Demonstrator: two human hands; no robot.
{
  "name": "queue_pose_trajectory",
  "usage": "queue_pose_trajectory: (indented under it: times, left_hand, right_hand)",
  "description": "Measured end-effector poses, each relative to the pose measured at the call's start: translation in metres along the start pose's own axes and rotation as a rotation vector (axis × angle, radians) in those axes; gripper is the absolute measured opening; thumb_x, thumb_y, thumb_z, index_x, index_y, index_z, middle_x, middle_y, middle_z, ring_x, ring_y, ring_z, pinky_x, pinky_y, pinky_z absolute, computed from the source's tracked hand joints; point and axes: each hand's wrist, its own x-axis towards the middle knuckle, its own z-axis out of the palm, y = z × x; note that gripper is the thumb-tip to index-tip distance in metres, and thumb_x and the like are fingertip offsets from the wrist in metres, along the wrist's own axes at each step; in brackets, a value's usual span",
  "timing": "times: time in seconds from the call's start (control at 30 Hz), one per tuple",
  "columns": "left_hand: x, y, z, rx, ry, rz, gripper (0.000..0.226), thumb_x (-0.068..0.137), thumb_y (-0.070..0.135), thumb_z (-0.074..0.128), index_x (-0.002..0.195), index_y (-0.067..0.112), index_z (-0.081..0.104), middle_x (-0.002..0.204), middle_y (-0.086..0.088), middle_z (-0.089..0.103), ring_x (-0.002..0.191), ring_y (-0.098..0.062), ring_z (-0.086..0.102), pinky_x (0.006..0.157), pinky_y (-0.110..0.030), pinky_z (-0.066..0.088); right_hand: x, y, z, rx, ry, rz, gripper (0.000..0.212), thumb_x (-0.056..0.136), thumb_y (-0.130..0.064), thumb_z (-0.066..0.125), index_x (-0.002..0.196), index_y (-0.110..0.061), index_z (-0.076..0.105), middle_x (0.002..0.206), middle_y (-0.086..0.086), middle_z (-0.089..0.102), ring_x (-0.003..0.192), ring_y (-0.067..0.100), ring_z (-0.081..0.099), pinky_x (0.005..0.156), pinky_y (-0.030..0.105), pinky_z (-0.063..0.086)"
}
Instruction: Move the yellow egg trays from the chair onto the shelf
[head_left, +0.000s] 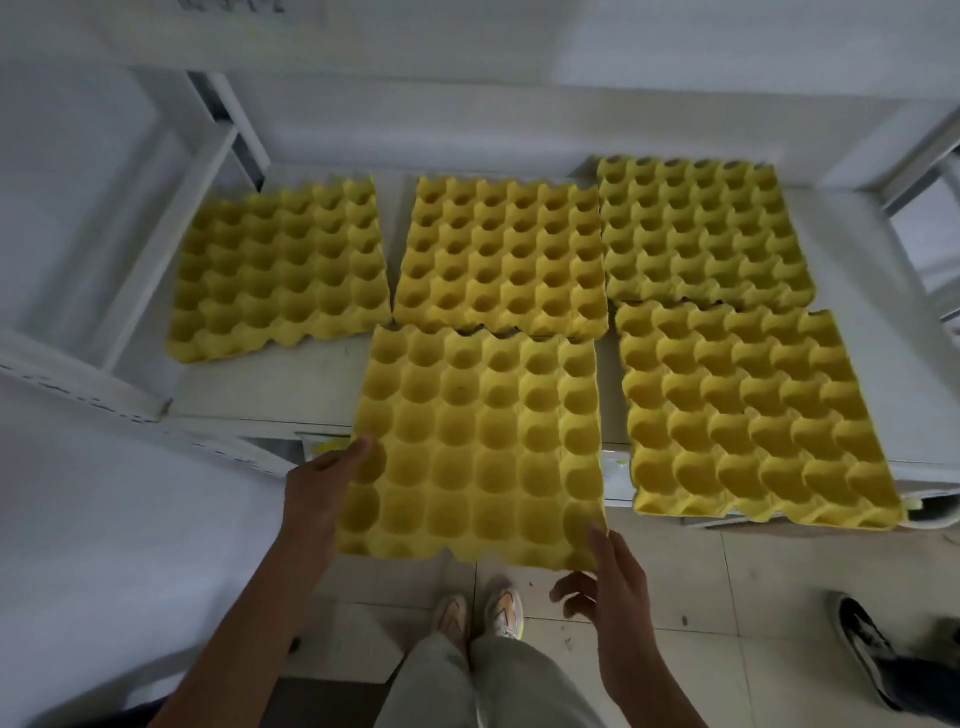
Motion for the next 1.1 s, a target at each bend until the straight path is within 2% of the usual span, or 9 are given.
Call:
queue_pose_trajectory:
  times: [0.2,0.37,0.43,0.57,0.77,0.83,0.9,0.97,1.1]
  left_hand:
    - [0.017,0.02,0.014,0.007,-0.05,0.001,0.044,0.076,0.048,0.086,0.106,0.016,0.077,0.108,-0.009,0.078,0.106,-0.033,0.072,0.094,-0.056,0.057]
    - [0.017,0.016,0.01,0.178,-0.076,0.208,0.023,0.088,0.054,0.072,0.09,0.032,0.078,0.09,0.006,0.079,0.089,-0.02,0.075,0.069,-0.034,0.057]
    - [0.016,0.01,0.001,0.32,-0.069,0.356,0.022,0.092,0.054,0.067,0.099,0.035,0.076,0.092,0.01,0.078,0.09,-0.014,0.073,0.07,-0.032,0.055]
    - [0.019,0.008,-0.006,0.533,0.001,0.536,0.017,0.094,0.044,0.068,0.102,0.032,0.076,0.09,0.011,0.075,0.084,-0.013,0.071,0.071,-0.035,0.056]
    - [0.025,0.018,-0.002,0.613,0.123,0.706,0.021,0.098,0.028,0.067,0.108,0.014,0.078,0.097,-0.006,0.076,0.088,-0.022,0.07,0.08,-0.042,0.057]
    - [0.025,0.02,0.004,0.674,0.14,0.798,0.016,0.096,0.019,0.068,0.102,0.008,0.079,0.093,-0.01,0.077,0.083,-0.024,0.07,0.076,-0.038,0.056]
    - [0.024,0.02,0.009,0.702,0.155,0.854,0.013,0.095,0.012,0.068,0.097,0.005,0.079,0.089,-0.012,0.077,0.079,-0.025,0.071,0.071,-0.033,0.053]
    - [0.022,0.018,0.013,0.736,0.156,0.88,0.012,0.095,0.01,0.068,0.096,0.005,0.078,0.087,-0.012,0.076,0.077,-0.024,0.07,0.07,-0.033,0.052]
    - [0.021,0.019,0.022,0.776,0.129,0.902,0.012,0.094,0.011,0.068,0.089,0.006,0.077,0.079,-0.008,0.073,0.068,-0.021,0.066,0.064,-0.032,0.053]
  right_hand:
    - [0.01,-0.019,0.02,0.272,0.089,0.084,0.035,0.099,-0.041,0.064,0.118,-0.012,0.069,0.104,0.019,0.076,0.08,0.031,0.075,0.068,0.036,0.061]
    - [0.012,-0.023,0.03,0.286,0.194,0.022,0.033,0.1,-0.033,0.065,0.119,-0.007,0.064,0.105,0.024,0.073,0.078,0.033,0.075,0.073,0.04,0.063]
    - [0.011,-0.021,0.029,0.141,0.218,-0.093,0.026,0.102,-0.025,0.063,0.122,-0.01,0.059,0.108,0.022,0.071,0.077,0.033,0.076,0.068,0.042,0.064]
    - [0.005,-0.014,0.036,-0.465,0.337,-0.387,0.029,0.102,-0.025,0.054,0.131,-0.024,0.055,0.109,0.004,0.071,0.086,0.024,0.073,0.067,0.046,0.062]
    - [0.003,-0.021,0.046,-1.08,0.448,-0.597,0.049,0.1,-0.024,0.055,0.148,-0.023,0.043,0.133,-0.002,0.062,0.096,0.025,0.071,0.056,0.031,0.049]
    - [0.004,-0.029,0.045,-1.196,0.461,-0.658,0.055,0.099,-0.025,0.055,0.152,-0.021,0.038,0.14,-0.002,0.053,0.111,0.021,0.066,0.055,0.03,0.055]
    - [0.007,-0.036,0.044,-1.275,0.466,-0.716,0.058,0.099,-0.028,0.056,0.154,-0.019,0.037,0.146,0.002,0.048,0.129,0.021,0.054,0.079,0.037,0.061]
    - [0.012,-0.044,0.043,-1.401,0.435,-0.76,0.06,0.1,-0.034,0.055,0.155,-0.019,0.038,0.153,0.009,0.043,0.141,0.027,0.043,0.107,0.045,0.047]
    - [0.027,-0.057,0.048,-1.528,0.264,-0.761,0.053,0.106,-0.04,0.042,0.156,-0.022,0.037,0.161,0.016,0.036,0.152,0.032,0.03,0.124,0.049,0.026]
